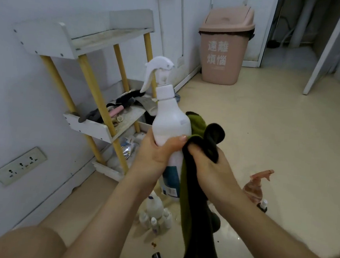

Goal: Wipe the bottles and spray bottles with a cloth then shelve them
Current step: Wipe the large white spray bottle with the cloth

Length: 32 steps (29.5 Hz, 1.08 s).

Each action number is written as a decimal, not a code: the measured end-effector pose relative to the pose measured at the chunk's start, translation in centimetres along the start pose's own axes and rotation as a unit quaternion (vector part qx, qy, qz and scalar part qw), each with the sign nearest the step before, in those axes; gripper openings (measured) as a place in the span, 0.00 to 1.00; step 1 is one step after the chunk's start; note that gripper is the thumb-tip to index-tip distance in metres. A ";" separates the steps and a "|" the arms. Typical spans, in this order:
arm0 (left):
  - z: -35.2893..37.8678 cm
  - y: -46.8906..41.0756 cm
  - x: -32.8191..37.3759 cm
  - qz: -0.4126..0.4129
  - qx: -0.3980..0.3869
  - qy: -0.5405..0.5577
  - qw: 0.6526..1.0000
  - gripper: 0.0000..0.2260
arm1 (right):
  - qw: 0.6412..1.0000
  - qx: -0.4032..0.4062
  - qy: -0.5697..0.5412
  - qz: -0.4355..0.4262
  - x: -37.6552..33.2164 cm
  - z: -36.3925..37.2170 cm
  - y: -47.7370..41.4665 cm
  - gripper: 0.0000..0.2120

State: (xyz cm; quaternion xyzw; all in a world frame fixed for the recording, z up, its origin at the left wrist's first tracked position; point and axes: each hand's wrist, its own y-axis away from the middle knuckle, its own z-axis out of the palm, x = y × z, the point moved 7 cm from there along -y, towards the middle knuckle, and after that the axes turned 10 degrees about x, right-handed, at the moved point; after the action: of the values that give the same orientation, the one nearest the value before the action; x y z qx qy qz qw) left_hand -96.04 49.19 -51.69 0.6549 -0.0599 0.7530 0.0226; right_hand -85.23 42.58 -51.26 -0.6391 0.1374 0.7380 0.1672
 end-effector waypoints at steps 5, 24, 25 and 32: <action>2.4 2.4 0.2 -0.016 -0.105 -0.059 0.993 0.23 | 0.997 0.010 -0.072 0.013 -2.8 -1.4 -1.5 0.09; 2.2 3.4 -0.6 0.136 -0.084 -0.417 0.895 0.28 | 0.978 0.181 -0.101 -0.001 -1.5 -4.7 -3.7 0.11; 2.2 3.1 -0.7 0.120 -0.108 -0.372 0.914 0.27 | 0.983 0.140 -0.116 0.022 -1.7 -4.5 -3.8 0.12; 1.8 4.2 -3.4 -0.104 -0.204 -0.117 0.966 0.40 | 0.992 -0.026 -0.112 0.053 -1.8 -2.8 -3.6 0.11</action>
State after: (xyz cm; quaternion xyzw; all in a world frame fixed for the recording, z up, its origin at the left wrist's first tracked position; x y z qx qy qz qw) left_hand -94.23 45.00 -55.06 0.7225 -0.1463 0.6367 0.2264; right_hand -80.93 44.55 -49.84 -0.5479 0.1325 0.8164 0.1254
